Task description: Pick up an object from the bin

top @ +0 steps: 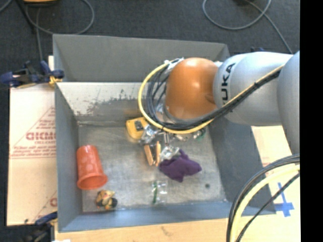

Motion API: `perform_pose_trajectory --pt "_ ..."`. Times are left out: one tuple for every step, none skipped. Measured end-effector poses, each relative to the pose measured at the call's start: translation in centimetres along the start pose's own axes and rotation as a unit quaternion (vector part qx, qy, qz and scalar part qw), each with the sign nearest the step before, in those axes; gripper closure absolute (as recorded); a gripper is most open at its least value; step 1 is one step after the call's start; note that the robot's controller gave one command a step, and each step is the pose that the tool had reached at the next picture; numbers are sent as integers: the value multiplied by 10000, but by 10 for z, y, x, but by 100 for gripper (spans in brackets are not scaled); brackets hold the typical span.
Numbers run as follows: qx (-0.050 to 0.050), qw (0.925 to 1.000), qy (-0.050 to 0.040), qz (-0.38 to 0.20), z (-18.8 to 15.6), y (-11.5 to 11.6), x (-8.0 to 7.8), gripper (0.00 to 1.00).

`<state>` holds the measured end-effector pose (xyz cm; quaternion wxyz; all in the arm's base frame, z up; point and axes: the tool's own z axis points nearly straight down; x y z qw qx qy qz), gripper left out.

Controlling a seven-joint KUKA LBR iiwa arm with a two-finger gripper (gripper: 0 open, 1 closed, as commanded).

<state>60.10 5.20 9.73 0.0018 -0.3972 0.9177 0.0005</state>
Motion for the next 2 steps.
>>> perform_pose_trajectory --pt "13 10000 0 14 -20 -2 -1 100" --pt "22 10000 -10 22 -29 -2 -1 100"
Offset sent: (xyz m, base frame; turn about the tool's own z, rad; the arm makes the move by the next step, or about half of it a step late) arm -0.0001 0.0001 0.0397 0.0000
